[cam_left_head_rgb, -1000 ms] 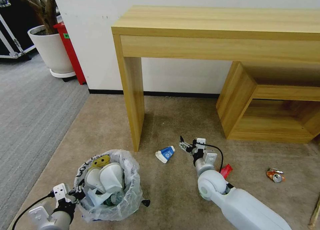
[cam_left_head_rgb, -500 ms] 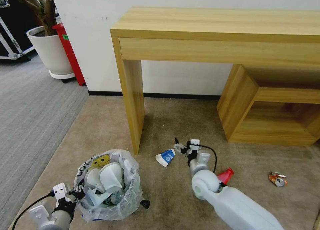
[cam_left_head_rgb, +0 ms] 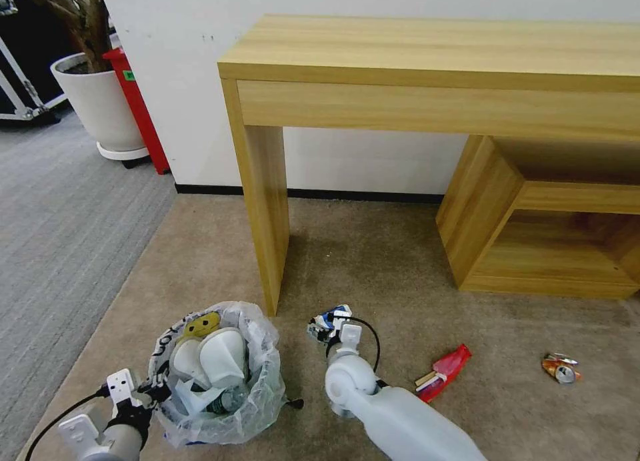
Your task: Pick up the trash bin and place the garbage on the floor into it.
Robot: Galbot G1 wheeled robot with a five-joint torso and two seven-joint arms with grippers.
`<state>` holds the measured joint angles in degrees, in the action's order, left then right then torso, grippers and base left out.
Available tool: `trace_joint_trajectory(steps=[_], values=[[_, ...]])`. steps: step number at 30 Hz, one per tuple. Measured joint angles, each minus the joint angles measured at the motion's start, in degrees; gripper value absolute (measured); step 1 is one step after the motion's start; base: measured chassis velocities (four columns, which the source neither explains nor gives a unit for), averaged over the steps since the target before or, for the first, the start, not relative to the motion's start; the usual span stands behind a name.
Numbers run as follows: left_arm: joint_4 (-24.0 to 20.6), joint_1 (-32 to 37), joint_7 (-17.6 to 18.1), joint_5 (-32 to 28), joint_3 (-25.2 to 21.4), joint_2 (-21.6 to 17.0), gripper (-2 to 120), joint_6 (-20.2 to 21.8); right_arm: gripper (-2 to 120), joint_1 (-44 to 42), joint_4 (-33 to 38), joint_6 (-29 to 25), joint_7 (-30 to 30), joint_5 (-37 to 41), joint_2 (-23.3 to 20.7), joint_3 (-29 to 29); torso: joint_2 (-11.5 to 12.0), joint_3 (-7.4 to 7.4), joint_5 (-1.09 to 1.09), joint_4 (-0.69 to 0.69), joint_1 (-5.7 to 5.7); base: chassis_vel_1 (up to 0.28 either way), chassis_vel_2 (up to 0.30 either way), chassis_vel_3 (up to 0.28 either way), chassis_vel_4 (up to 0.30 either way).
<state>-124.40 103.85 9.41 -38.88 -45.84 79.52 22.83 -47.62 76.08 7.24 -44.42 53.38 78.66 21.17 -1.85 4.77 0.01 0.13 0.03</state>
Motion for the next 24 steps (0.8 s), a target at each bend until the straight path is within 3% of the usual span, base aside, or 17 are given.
trace_joint_trajectory(steps=[7,17,24], values=[[-0.08,0.41,-0.01,0.00,0.21,0.10,1,-0.15,100,1.08,-7.56,-1.00,1.24,-2.11,3.81,-0.74,0.00,0.00,0.01,0.01,0.00,0.000,0.000,0.000,0.000],[-0.19,0.80,-0.29,-0.01,0.74,0.45,1,-0.40,100,7.83,-22.90,-4.49,4.93,-3.88,12.82,-0.69,0.00,0.01,0.01,0.00,0.00,0.000,0.000,0.000,0.000],[-0.44,1.25,-0.50,0.03,1.25,0.66,1,-0.69,100,10.72,-31.74,-6.16,7.86,-5.59,13.79,-3.23,0.00,0.01,-0.01,0.00,0.00,0.000,0.000,0.000,0.000]])
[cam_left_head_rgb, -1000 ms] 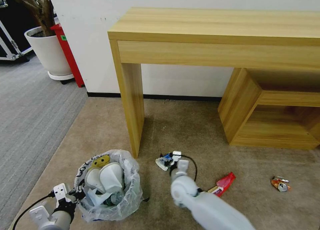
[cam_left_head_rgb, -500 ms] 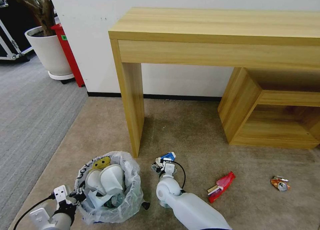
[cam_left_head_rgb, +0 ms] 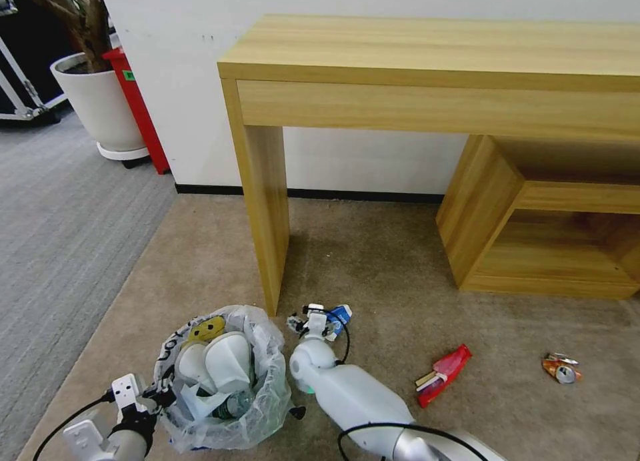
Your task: Pick up the trash bin and place the garbage on the floor into it.
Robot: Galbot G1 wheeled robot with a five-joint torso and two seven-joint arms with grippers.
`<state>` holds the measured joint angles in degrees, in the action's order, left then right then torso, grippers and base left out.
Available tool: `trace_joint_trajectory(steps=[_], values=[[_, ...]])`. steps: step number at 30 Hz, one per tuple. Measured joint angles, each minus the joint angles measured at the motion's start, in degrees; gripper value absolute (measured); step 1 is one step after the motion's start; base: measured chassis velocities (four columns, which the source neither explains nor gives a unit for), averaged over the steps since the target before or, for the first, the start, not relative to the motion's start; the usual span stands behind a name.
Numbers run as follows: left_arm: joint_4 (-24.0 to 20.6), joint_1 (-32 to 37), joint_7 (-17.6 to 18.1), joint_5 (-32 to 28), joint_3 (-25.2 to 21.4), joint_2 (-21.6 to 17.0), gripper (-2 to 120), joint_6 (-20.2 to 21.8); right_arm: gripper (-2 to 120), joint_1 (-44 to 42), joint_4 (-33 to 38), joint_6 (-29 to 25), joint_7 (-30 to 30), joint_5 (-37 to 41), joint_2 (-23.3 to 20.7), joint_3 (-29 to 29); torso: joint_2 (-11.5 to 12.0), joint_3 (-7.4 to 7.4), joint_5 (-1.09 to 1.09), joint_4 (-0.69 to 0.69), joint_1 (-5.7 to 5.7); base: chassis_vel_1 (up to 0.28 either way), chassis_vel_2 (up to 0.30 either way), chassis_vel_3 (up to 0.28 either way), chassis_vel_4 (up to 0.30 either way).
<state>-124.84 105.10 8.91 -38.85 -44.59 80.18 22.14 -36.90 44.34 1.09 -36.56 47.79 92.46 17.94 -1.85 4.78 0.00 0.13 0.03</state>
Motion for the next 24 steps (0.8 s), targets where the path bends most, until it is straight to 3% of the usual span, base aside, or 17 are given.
trace_joint_trajectory(steps=[5,11,17,24], values=[[-0.80,0.30,-0.21,-0.02,0.36,-0.10,1,-0.09,100,1.53,-4.64,-1.01,2.05,-1.74,-0.10,-2.59,0.00,0.00,0.01,0.00,0.00,0.000,0.000,0.000,0.000],[-1.23,0.35,-0.33,-0.07,0.58,-0.20,1,-0.11,100,1.81,-5.36,-1.18,2.52,-2.22,-0.17,-3.22,0.00,0.00,0.00,0.00,0.00,0.000,0.000,0.000,0.000],[-1.65,0.20,-0.34,-0.11,1.07,0.29,1,-0.11,73,0.56,-3.53,-1.13,2.02,-2.78,-0.26,-2.62,0.00,0.00,0.00,0.00,0.00,0.000,0.000,0.000,0.000],[-1.82,0.13,-0.48,-0.01,1.68,0.80,1,-0.21,51,-0.76,-2.05,-0.83,1.34,-3.26,-0.29,-2.10,0.00,0.00,0.00,0.00,0.00,0.000,0.000,0.000,0.000]])
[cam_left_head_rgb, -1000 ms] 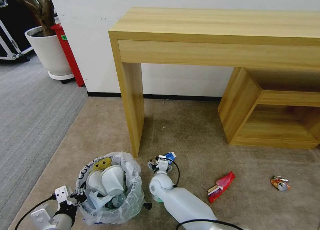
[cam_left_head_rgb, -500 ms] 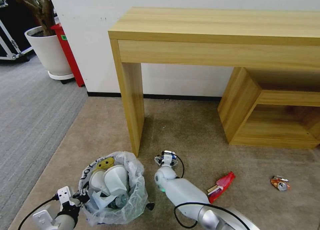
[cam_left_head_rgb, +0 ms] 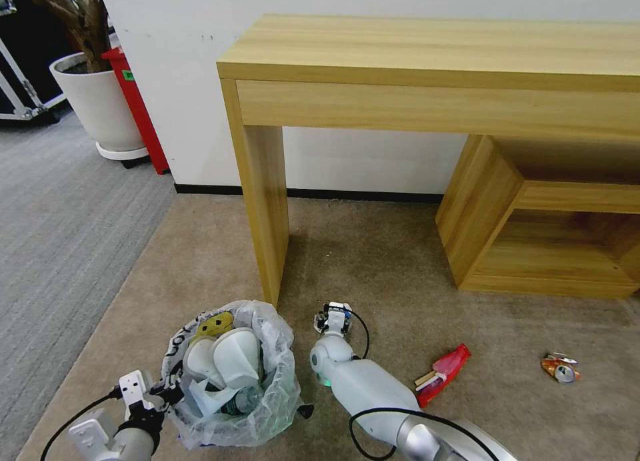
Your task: Pick up the trash bin and place the garbage on the floor into it.
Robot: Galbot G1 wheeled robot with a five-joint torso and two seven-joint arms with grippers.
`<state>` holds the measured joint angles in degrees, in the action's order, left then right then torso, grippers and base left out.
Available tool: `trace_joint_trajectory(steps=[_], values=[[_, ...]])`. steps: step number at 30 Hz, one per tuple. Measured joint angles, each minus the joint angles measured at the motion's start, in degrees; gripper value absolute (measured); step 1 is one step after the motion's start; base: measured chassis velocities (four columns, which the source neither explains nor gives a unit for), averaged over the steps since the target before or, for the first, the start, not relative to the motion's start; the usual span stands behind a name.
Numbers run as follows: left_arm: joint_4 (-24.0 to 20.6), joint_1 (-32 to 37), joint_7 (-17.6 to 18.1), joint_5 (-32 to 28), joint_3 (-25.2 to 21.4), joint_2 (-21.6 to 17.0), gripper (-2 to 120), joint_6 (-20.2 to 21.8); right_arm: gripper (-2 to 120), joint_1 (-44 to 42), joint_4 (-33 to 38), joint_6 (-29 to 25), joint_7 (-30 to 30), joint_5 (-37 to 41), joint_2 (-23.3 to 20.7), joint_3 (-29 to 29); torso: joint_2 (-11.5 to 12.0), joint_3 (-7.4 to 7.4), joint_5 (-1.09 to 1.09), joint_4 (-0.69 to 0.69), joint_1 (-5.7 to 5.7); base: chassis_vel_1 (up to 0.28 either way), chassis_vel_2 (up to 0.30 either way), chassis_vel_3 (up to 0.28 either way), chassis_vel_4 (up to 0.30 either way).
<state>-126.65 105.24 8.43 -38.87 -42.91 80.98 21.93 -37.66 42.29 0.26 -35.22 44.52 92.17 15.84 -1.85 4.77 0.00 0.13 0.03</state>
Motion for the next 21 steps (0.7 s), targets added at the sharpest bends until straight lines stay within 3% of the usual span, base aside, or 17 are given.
trace_joint_trajectory(steps=[3,5,7,10,15,18,19,21], values=[[-0.02,0.00,-0.06,0.02,0.01,0.04,1,-0.05,44,-0.17,0.27,0.06,-0.11,-0.04,-0.01,0.12,0.00,0.00,0.00,0.00,0.00,0.000,0.000,0.000,0.000],[-0.02,0.01,-0.27,0.16,0.02,0.07,1,-0.19,31,-0.47,0.98,0.28,-0.36,-0.04,-0.01,0.48,0.00,0.00,0.00,0.00,0.00,0.000,0.000,0.000,0.000],[-0.02,0.01,-0.30,0.18,0.02,0.08,1,-0.20,29,-0.53,1.11,0.32,-0.38,-0.04,-0.02,0.55,0.00,0.00,0.00,0.00,0.00,0.000,0.000,0.000,0.000],[0.18,-0.26,-0.33,0.22,0.02,0.13,1,-0.25,13,-1.35,2.76,0.39,-0.43,0.02,-0.05,1.00,0.00,0.00,0.00,0.00,0.00,0.000,0.000,0.000,0.000],[0.78,-0.68,-0.31,0.12,-0.28,0.04,1,-0.25,1,-2.75,6.42,0.26,-0.13,0.59,-1.81,1.77,0.00,0.00,-0.02,-0.03,0.00,0.000,0.000,0.000,0.000],[1.76,-1.08,-0.15,-0.08,-0.73,-0.19,1,-0.25,0,-6.01,15.87,-0.48,1.07,2.06,-8.88,3.09,0.00,0.00,0.00,0.01,0.00,0.000,0.000,0.000,0.000],[1.76,-1.08,-0.15,-0.08,-0.73,-0.19,1,-0.25,0,-6.01,15.87,-0.48,1.07,2.06,-8.88,3.09,0.00,0.00,0.00,0.01,0.00,0.000,0.000,0.000,0.000],[2.06,-1.25,-0.09,-0.18,-0.93,-0.15,1,-0.25,0,-7.75,22.34,-1.77,2.39,2.33,-12.78,3.63,0.00,0.00,-0.01,0.02,0.00,0.000,0.000,0.000,0.000]])
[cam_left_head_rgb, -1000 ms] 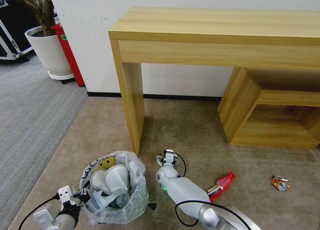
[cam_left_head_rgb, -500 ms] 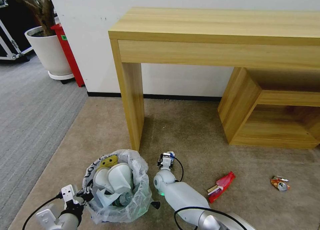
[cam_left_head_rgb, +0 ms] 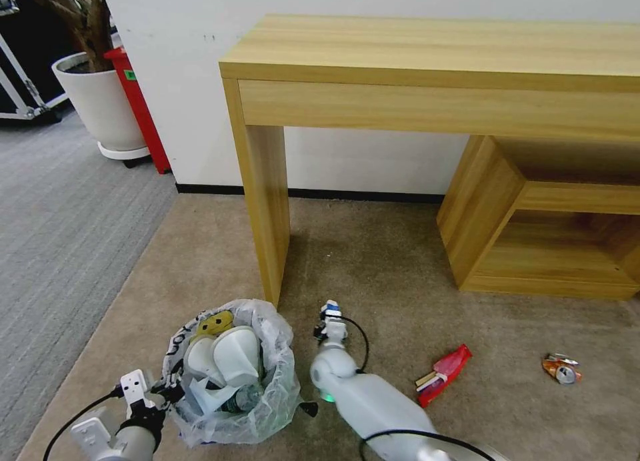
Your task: Pick up the trash bin and place the garbage on the floor into it.
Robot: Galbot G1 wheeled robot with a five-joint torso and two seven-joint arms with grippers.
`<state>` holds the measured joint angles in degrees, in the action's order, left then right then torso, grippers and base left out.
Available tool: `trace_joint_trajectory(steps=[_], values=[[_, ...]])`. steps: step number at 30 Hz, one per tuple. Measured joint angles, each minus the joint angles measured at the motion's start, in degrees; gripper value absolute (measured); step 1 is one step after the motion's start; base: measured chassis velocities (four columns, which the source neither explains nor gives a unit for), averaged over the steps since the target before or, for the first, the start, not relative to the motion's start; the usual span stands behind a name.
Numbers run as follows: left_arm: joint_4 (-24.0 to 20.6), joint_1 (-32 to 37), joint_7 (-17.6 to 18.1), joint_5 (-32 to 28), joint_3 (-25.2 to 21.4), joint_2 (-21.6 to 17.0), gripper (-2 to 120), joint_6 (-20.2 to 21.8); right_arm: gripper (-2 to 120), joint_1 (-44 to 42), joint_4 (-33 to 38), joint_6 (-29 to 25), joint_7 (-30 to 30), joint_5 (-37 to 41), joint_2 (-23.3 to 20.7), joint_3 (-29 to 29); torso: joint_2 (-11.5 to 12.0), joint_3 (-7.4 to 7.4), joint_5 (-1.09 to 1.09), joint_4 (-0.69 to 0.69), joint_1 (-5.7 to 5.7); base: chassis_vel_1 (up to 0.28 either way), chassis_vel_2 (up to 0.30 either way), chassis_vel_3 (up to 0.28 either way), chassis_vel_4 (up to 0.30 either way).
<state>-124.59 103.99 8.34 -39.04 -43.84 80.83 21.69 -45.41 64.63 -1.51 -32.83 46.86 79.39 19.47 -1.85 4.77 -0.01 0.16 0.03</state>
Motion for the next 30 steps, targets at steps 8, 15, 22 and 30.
trace_joint_trajectory(steps=[8,15,22,30], values=[[-0.04,-0.89,0.84,-0.47,0.00,0.25,1,0.84,0,-3.40,27.97,-7.15,6.03,-1.05,-17.98,-0.38,0.00,-0.01,-0.01,-0.02,0.00,0.000,0.000,0.000,0.000],[-0.69,-1.71,1.43,-1.45,-0.15,-0.49,1,1.50,0,-0.44,42.40,-10.26,12.78,1.77,-27.53,-0.06,-0.01,-0.01,0.02,-0.03,0.00,0.000,0.000,0.000,0.000],[-0.44,-2.74,1.73,-2.34,-0.29,-1.86,1,1.81,0,3.54,48.96,-15.04,22.95,5.69,-31.42,3.05,-0.01,0.00,-0.01,-0.03,0.00,0.000,0.000,0.000,0.000],[-0.57,-3.00,2.22,-3.36,-0.70,-3.21,1,1.92,0,6.84,52.53,-21.13,33.33,12.64,-33.72,9.95,-0.01,0.00,0.00,-0.03,0.00,0.000,0.000,0.000,0.000]])
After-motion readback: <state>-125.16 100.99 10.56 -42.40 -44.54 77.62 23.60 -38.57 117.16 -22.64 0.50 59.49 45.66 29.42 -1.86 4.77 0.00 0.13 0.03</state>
